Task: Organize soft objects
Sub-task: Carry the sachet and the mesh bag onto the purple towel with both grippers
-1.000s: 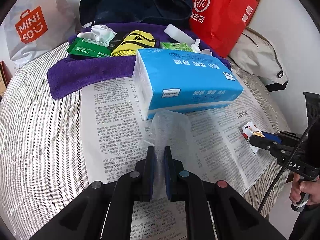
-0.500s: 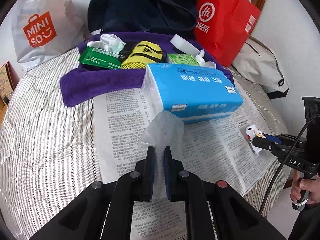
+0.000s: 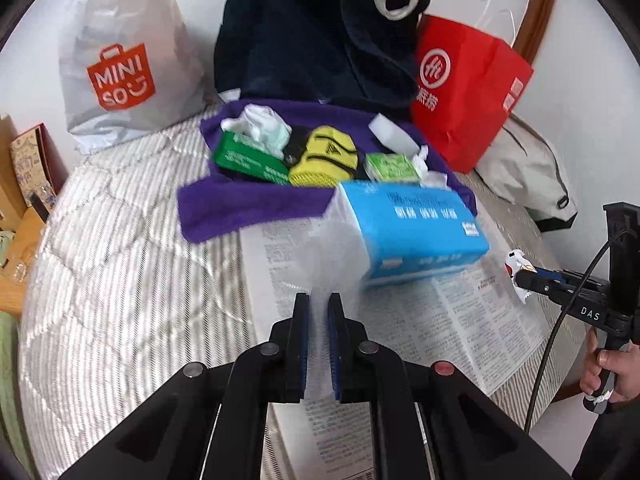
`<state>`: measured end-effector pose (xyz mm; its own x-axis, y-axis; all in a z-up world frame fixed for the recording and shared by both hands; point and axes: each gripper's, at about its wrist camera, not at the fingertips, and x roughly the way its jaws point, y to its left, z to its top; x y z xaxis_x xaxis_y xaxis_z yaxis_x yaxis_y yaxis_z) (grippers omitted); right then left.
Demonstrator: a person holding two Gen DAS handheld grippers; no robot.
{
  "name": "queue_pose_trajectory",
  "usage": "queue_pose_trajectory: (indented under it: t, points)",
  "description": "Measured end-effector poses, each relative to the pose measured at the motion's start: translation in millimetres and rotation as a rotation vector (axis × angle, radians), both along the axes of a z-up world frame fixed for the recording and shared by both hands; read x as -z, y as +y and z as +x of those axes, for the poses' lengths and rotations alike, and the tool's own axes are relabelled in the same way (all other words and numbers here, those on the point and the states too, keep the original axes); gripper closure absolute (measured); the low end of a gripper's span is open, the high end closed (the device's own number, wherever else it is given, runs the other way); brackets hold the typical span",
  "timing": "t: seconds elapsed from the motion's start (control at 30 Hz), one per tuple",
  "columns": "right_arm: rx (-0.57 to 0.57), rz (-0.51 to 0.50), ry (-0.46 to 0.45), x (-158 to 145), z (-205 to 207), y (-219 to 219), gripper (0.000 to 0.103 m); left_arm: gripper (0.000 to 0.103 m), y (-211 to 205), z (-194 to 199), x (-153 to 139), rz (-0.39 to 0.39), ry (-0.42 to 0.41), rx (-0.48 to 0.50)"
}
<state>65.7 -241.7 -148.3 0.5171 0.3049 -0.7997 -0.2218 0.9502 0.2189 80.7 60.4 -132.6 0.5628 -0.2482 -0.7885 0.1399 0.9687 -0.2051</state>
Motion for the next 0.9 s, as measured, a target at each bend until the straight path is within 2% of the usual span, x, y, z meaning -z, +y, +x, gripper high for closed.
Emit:
queue_pose_trajectory:
  t: [0.53,0.9]
  points:
    - [-0.022,0.019,-0.094,-42,43,13,0.084,0.094,27,28,-55,0.030,-0.104,-0.056]
    - [-0.042,0.001,-0.091,-42,77,32,0.084,0.094,21,60,-71,0.015,-0.135,-0.031]
